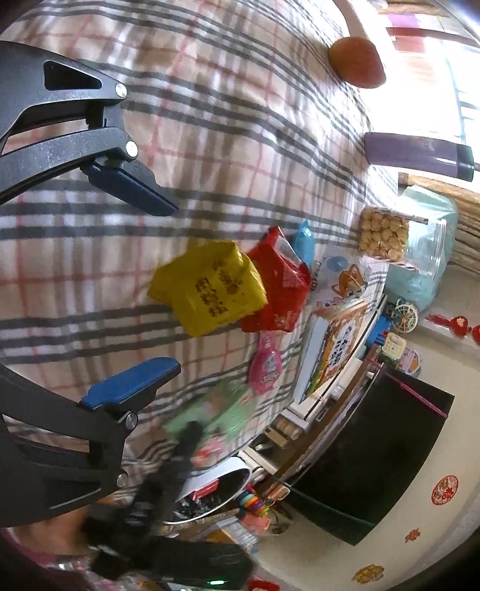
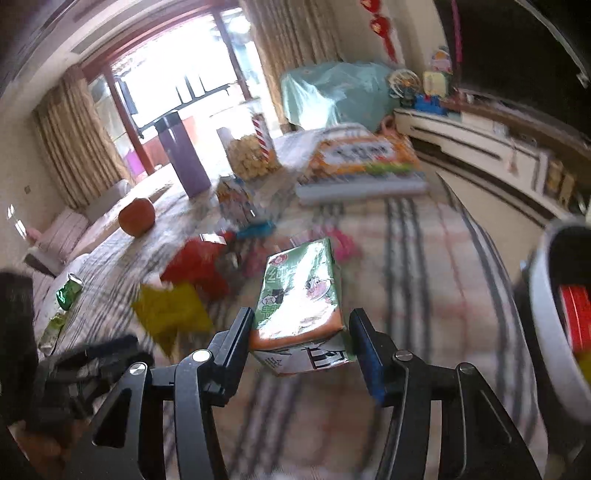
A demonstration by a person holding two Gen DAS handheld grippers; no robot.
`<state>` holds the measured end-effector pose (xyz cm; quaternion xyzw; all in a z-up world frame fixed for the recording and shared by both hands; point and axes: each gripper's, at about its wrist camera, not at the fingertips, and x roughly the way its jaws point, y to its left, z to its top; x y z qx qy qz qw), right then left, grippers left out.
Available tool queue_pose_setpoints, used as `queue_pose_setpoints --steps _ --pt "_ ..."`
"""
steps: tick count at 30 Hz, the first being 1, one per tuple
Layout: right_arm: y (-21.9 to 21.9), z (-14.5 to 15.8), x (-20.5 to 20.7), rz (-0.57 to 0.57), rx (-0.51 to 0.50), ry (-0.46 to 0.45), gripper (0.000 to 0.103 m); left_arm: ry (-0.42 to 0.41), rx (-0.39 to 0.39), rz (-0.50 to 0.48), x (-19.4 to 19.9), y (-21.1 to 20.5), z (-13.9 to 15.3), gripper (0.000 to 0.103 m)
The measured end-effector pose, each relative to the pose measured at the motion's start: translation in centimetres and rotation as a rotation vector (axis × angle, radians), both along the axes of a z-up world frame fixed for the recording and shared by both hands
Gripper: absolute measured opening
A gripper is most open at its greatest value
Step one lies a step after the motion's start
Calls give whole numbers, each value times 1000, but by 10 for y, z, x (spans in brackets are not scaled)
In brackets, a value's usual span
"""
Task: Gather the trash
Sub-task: 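Grasp the yellow snack bag with the left tool while the right tool grasps the green milk carton, then carry both items over the bin and open both tools to drop them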
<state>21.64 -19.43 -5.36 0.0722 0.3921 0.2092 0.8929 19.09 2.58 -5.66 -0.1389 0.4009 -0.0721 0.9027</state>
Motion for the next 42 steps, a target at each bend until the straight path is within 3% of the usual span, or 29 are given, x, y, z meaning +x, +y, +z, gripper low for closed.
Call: queue_pose_setpoints --steps 5,8,14,17,19,42 --pt "-12 -10 -8 -21 4 61 56 -19 25 20 14 -5 1 79" --pt "-12 -9 -5 -29 25 67 63 -6 31 1 20 -6 -3 46" --pt "1 -4 -1 -18 -29 16 64 -15 47 -5 13 -6 -5 34" --pt "3 -11 1 -19 -60 36 61 -16 42 -15 7 -7 -3 32" --pt "1 -16 0 -27 -64 51 52 -19 40 -25 2 -10 -2 32" --pt "-95 16 -53 -189 85 -1 51 -69 47 -266 -6 -109 22 30"
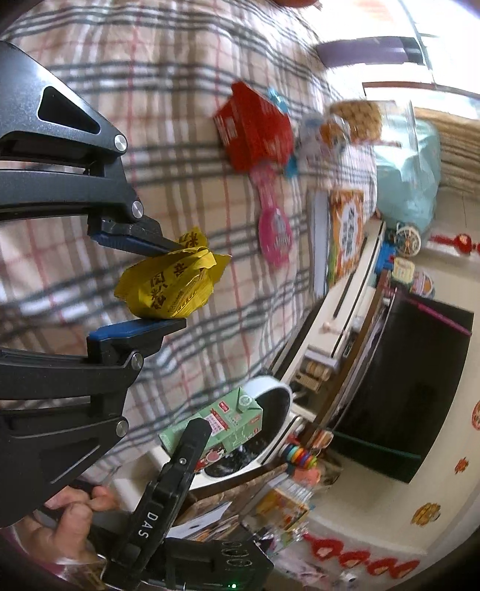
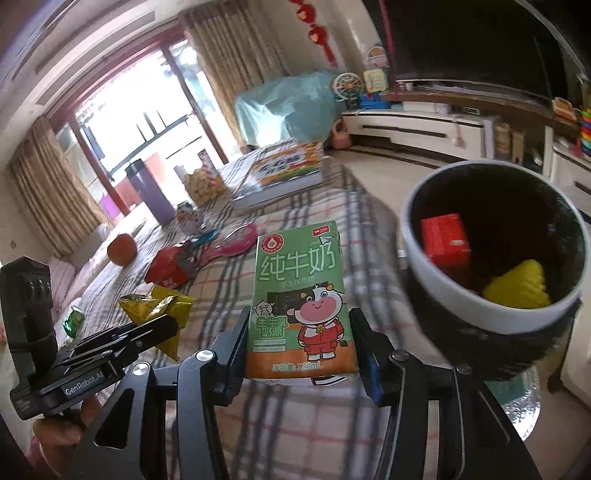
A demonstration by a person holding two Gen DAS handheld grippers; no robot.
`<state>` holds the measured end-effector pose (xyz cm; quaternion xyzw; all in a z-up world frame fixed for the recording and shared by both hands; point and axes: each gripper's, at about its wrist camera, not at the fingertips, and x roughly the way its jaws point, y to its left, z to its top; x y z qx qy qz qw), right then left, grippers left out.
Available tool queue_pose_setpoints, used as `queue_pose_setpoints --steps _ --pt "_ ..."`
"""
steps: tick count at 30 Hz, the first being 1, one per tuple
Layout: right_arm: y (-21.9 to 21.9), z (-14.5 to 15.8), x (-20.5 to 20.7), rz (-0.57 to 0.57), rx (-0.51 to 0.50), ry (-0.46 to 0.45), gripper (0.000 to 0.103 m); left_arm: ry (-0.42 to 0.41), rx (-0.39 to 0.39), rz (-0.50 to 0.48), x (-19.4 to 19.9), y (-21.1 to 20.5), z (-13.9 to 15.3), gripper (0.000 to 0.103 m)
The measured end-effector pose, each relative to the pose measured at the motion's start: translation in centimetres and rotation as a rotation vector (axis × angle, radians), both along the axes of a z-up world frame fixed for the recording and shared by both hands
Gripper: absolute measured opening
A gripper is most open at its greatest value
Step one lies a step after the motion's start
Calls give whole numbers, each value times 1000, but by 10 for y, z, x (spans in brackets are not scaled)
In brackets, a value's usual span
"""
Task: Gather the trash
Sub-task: 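Carry both items over the bin and open both tools to drop them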
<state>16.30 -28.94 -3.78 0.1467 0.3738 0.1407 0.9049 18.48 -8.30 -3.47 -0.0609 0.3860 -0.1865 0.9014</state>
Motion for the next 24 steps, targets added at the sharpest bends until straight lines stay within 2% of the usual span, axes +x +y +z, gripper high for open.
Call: queue_pose_setpoints --steps 24 --pt "-115 6 -12 -198 5 -9 51 -34 42 -239 22 -133 19 30"
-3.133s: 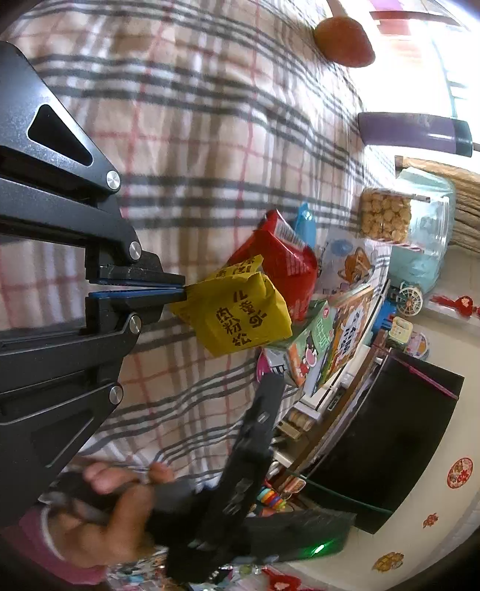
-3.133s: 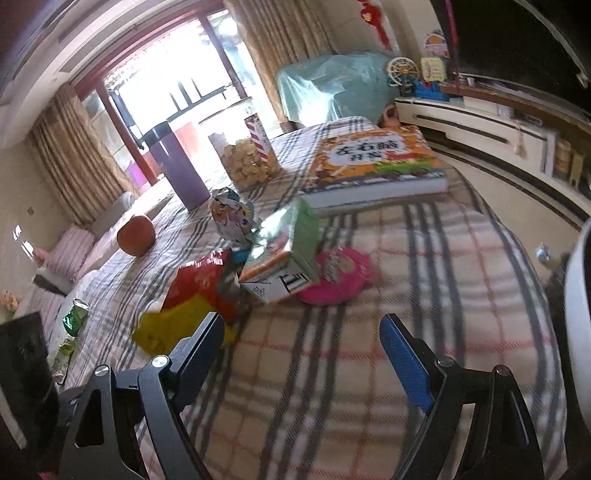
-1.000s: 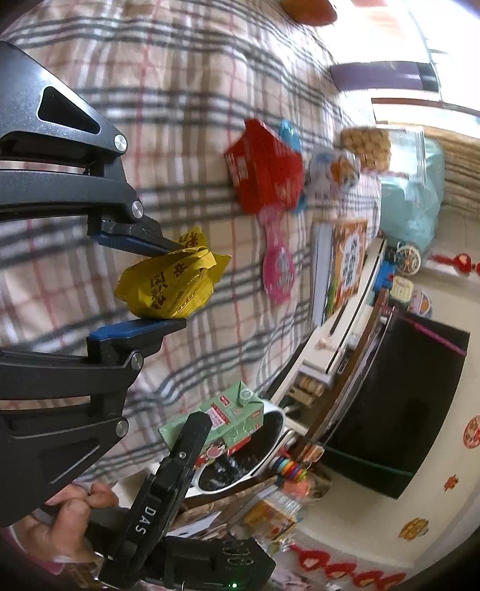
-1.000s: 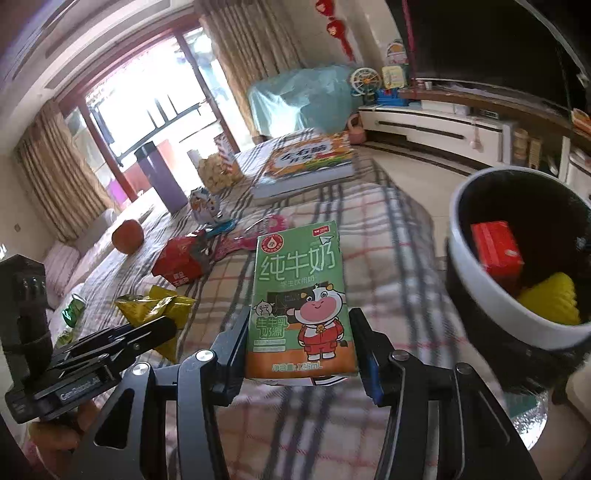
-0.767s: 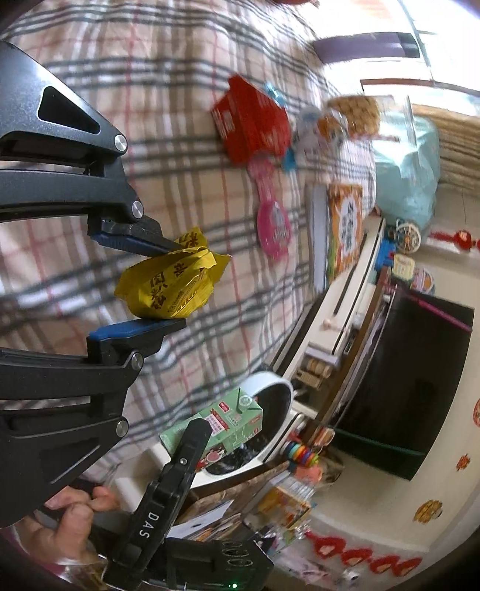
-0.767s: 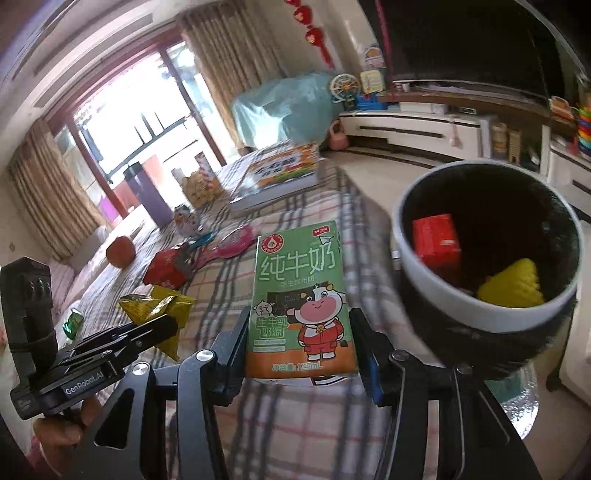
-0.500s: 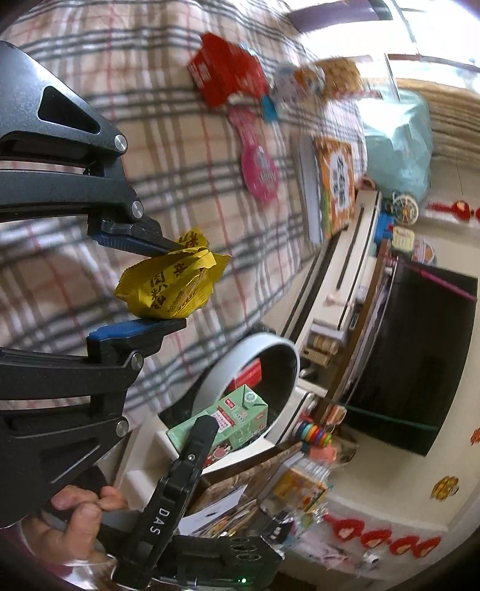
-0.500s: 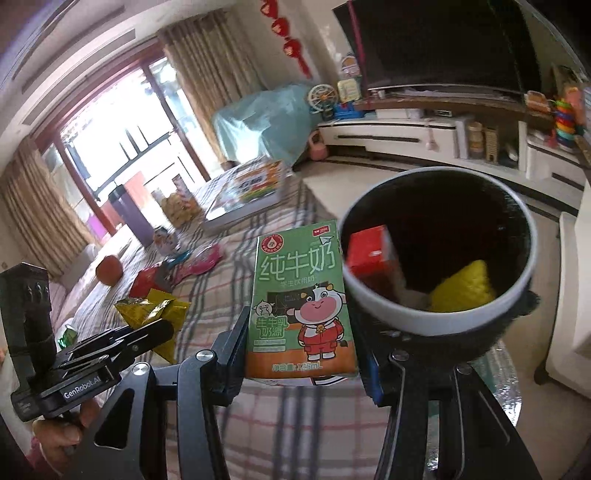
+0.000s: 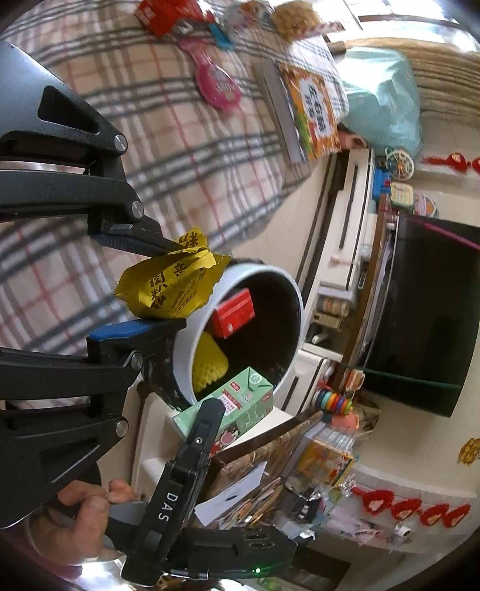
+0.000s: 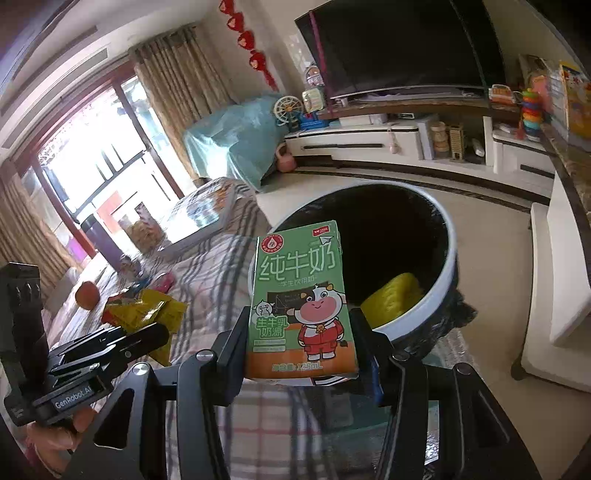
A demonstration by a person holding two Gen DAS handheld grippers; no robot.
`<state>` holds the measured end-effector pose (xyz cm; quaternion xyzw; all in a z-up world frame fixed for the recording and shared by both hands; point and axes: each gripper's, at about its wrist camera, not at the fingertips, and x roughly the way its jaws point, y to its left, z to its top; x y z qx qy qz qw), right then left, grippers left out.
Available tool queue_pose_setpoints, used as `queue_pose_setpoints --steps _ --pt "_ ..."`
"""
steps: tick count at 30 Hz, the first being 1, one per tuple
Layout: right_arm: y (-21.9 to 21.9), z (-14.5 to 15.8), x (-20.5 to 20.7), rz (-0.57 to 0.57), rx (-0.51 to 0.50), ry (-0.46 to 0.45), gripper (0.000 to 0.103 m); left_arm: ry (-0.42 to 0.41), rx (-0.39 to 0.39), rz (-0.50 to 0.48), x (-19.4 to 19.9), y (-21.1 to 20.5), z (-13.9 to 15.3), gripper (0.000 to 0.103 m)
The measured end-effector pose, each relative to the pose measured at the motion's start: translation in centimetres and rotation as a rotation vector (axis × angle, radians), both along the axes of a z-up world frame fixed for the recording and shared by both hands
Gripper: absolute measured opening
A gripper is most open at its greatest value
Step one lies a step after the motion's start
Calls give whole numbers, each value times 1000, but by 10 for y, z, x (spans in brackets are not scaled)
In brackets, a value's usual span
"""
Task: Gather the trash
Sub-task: 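Carry both items over the bin and open both tools to drop them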
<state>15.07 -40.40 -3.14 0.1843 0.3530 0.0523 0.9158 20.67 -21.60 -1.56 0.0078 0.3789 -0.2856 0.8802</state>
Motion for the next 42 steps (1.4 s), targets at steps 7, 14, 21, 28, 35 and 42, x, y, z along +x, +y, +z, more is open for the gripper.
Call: queue_pose_setpoints --steps 7,14,21,28,35,42 --pt "-20 1 8 -25 -6 1 51 -6 14 -58 10 -33 1 30" --pt "-37 -1 17 -42 5 5 51 1 27 -94 20 -59 -2 30" --pt "-47 -4 27 -46 9 19 51 14 46 -115 35 -78 -13 30" --pt "-52 -4 34 -48 5 22 51 45 36 -103 54 -87 -15 40" --pt "-56 -3 46 -46 -1 30 52 53 18 -84 62 -85 -13 54" --pt "-58 -6 50 -46 11 46 53 30 21 -73 59 -78 -6 65"
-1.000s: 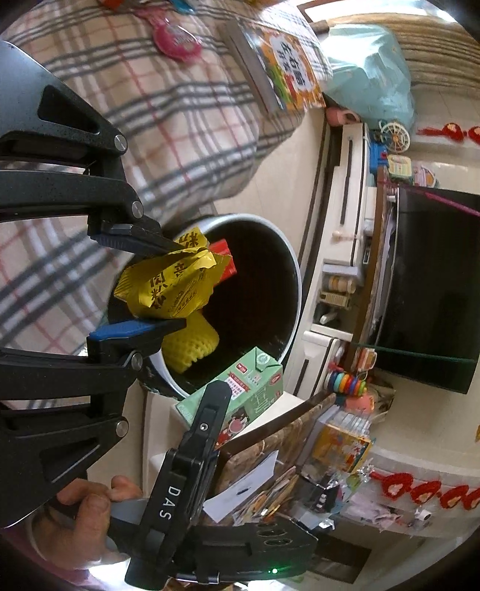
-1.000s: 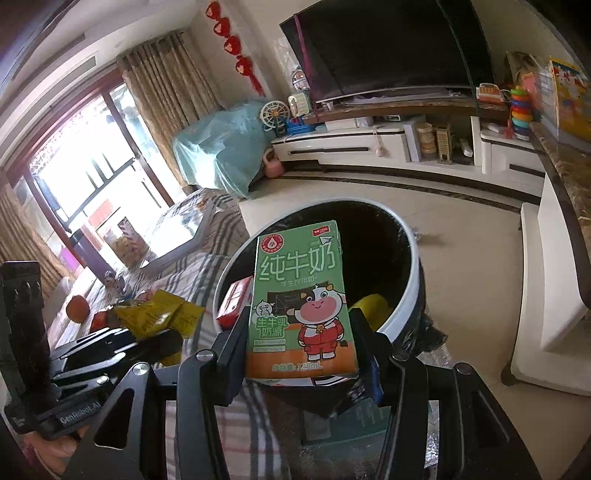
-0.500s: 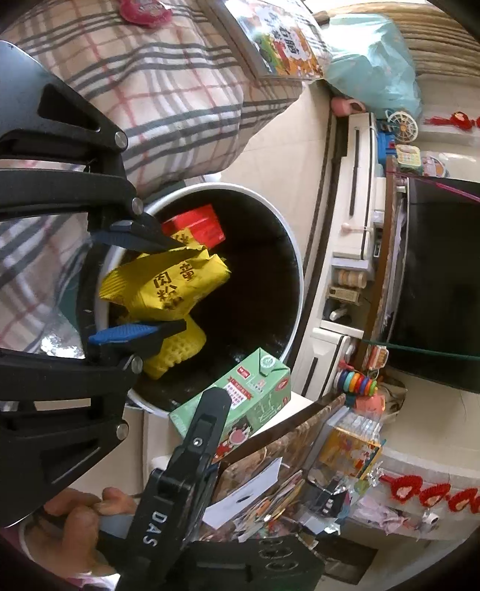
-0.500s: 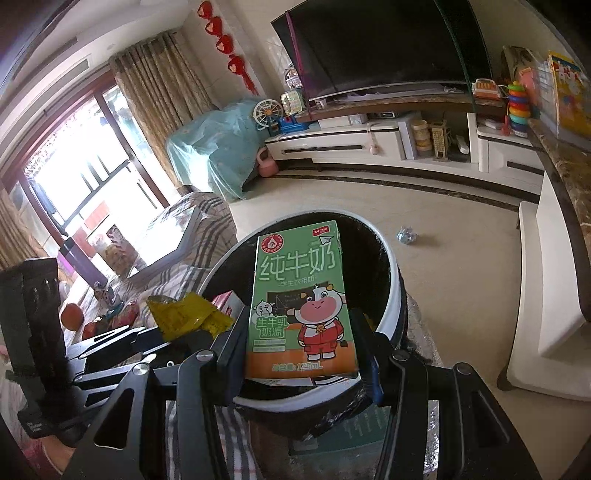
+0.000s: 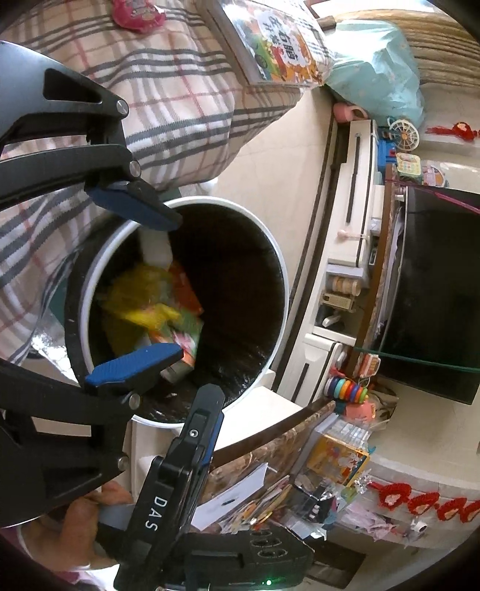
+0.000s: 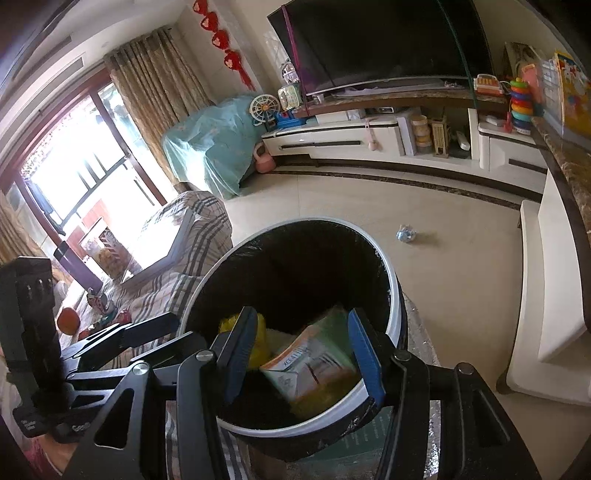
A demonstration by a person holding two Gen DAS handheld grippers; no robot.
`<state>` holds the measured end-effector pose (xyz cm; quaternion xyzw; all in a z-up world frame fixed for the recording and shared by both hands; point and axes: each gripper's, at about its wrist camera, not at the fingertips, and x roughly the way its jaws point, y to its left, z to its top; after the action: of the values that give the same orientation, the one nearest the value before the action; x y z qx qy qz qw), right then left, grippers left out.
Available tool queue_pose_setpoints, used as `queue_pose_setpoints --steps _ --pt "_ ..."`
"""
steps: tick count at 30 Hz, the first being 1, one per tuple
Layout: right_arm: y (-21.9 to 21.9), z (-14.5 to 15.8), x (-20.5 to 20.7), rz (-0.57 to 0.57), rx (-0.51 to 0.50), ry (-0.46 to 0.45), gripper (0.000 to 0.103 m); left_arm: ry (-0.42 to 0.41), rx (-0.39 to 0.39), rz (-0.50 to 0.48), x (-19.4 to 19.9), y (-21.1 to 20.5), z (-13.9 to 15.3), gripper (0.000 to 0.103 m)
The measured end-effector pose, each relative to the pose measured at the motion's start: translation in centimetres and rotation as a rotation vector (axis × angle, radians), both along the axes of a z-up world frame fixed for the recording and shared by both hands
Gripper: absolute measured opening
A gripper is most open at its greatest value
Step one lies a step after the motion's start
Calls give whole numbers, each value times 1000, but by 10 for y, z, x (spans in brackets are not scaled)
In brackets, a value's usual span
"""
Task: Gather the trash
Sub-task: 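Carry both items over the bin and open both tools to drop them, then move both tools back over the bed toward the red box and pink package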
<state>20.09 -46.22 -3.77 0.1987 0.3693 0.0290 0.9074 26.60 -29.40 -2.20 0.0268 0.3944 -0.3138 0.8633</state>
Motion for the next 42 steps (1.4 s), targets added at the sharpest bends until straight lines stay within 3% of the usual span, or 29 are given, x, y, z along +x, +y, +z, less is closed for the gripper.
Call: queue_pose_setpoints --steps 9,12,21,42 --pt "5 4 -7 -2 7 -9 54 3 -13 46 -14 30 0 66" --pt "12 8 -12 3 9 -16 58 21 -25 72 -20 45 -4 66" --pt "46 17 -26 33 7 -52 84 51 -50 164 -44 96 -12 67" --pt "141 1 -40 166 61 -20 87 77 -69 376 -88 216 -29 69"
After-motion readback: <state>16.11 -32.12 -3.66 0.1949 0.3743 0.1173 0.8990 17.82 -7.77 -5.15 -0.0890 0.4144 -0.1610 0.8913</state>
